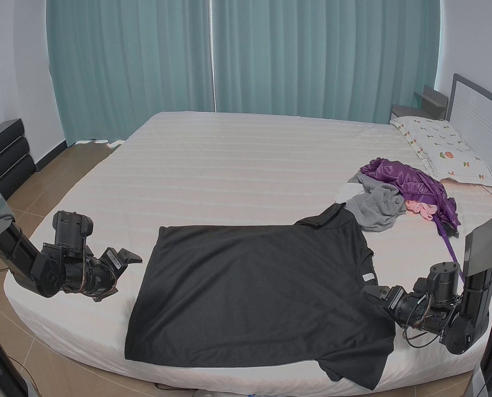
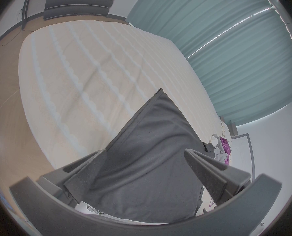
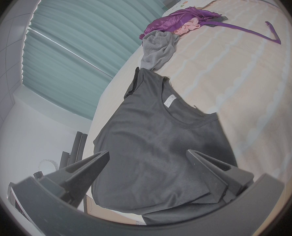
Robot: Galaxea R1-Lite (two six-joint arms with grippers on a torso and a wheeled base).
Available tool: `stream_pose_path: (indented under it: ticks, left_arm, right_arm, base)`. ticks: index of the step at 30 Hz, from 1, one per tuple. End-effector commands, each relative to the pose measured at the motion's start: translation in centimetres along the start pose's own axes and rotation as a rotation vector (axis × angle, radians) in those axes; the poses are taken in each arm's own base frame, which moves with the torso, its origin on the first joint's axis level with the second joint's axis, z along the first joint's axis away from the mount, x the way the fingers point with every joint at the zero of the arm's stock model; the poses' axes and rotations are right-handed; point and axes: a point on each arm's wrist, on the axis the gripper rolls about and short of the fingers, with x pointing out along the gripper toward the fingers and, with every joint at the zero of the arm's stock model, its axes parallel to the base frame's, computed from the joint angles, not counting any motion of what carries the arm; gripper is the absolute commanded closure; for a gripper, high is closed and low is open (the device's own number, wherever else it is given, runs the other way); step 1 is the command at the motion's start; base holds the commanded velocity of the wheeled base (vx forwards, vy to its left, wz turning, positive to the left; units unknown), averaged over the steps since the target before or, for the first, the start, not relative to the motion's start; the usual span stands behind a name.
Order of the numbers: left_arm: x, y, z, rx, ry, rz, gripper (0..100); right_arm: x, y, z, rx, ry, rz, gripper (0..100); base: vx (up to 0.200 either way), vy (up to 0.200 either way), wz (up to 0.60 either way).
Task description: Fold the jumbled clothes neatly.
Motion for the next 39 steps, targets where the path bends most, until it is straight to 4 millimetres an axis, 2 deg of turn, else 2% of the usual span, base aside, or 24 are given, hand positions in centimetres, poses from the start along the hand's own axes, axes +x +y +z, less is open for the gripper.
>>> stream_pose_path:
  ticks: [1, 5, 11, 25, 34, 39]
  left_arm:
    - [-0.2, -0.1, 0.0, 0.002, -0.002, -0.005, 0]
    - [-0.2, -0.2, -0.1, 0.006, 0.001, -0.007, 0]
    - [0.0, -0.2, -0.1, 0.006, 0.003, -0.006, 0]
    - [0.7, -1.0, 0.6, 0.021, -0.003, -0.030, 0]
    - [4.0, -2.8, 2.9, 0.052, -0.029, -0.053, 0]
    - [8.1, -4.3, 5.2, 0.088, -0.038, -0.058, 0]
  right_arm:
    - [0.0, 0.1, 0.1, -0.002, -0.007, 0.010, 0]
    - [0.0, 0.1, 0.1, -0.002, -0.007, 0.010, 0]
    - [0.1, 0.1, 0.1, -0.003, -0.008, 0.011, 0]
    - [0.1, 0.0, 0.0, -0.002, -0.005, 0.007, 0]
    - [0.1, 0.2, 0.0, -0.006, -0.003, 0.013, 0]
    - [-0.1, 0.2, 0.0, -0.005, -0.006, 0.014, 0]
  base:
    - [0.000, 0.000, 0.00]
    - [0.000, 0.000, 0.00]
    - [0.200, 0.000, 0.00]
    - [0.000, 0.000, 0.00]
    - [0.000, 0.000, 0.00]
    - [0.000, 0.000, 0.00]
